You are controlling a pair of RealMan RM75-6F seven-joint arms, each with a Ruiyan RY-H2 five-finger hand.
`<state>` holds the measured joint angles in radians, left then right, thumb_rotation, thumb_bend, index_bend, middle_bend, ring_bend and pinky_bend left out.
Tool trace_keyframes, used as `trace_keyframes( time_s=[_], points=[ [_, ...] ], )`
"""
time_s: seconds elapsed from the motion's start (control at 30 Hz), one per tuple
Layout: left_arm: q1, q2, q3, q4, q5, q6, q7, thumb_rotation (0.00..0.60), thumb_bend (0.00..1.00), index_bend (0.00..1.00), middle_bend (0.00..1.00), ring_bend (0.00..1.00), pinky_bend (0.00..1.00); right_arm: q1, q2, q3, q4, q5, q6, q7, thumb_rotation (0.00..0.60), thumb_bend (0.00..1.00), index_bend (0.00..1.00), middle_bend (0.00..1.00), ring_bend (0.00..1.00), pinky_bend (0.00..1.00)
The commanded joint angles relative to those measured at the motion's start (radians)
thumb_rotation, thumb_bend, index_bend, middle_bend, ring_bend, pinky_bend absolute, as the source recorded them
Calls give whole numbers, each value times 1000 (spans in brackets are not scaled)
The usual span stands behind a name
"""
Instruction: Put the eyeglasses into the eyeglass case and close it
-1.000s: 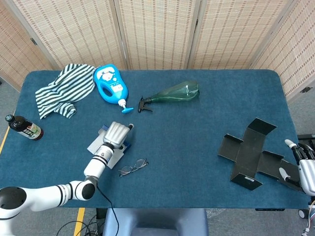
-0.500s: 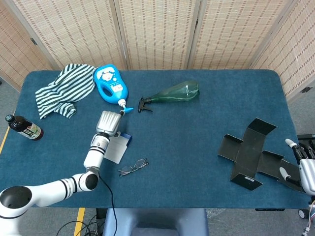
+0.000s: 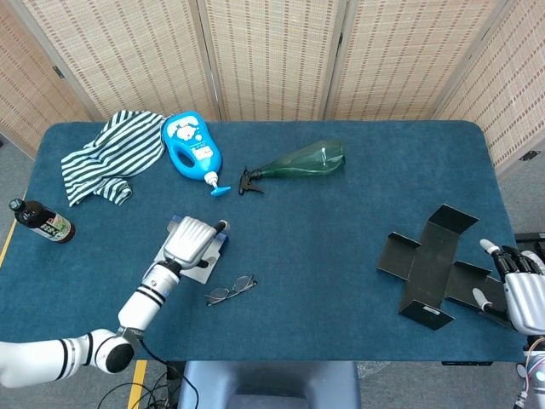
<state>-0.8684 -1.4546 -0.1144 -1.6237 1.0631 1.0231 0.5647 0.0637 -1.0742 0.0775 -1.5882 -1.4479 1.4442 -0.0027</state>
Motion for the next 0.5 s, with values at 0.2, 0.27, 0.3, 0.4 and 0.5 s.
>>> trace_keyframes(
  time_s=[0.2,0.27,0.3,0.4,0.5],
  points=[
    [27,-17,66,-65,86,-19,-20,600,239,310,1000,998,1000,-4,2,-4,-11,4,2,-11,600,282,100,238,185,206],
    [27,-37,77,-63,92,-28,-9,600,239,306,1000,998,1000,-5,3,-4,-13,5,2,-12,600,281,100,239,185,207],
    [26,-45,81,-63,94,-31,-3,600,239,304,1000,998,1000,-5,4,-4,-13,6,2,-12,600,281,100,239,186,207],
    [28,-68,93,-64,100,-36,15,600,239,298,1000,997,1000,-5,7,-3,-16,7,4,-14,600,282,99,240,187,206],
    [30,-90,99,-58,102,-39,29,600,239,296,1000,997,1000,-5,8,-3,-15,9,3,-14,600,281,100,240,188,206]
  ],
)
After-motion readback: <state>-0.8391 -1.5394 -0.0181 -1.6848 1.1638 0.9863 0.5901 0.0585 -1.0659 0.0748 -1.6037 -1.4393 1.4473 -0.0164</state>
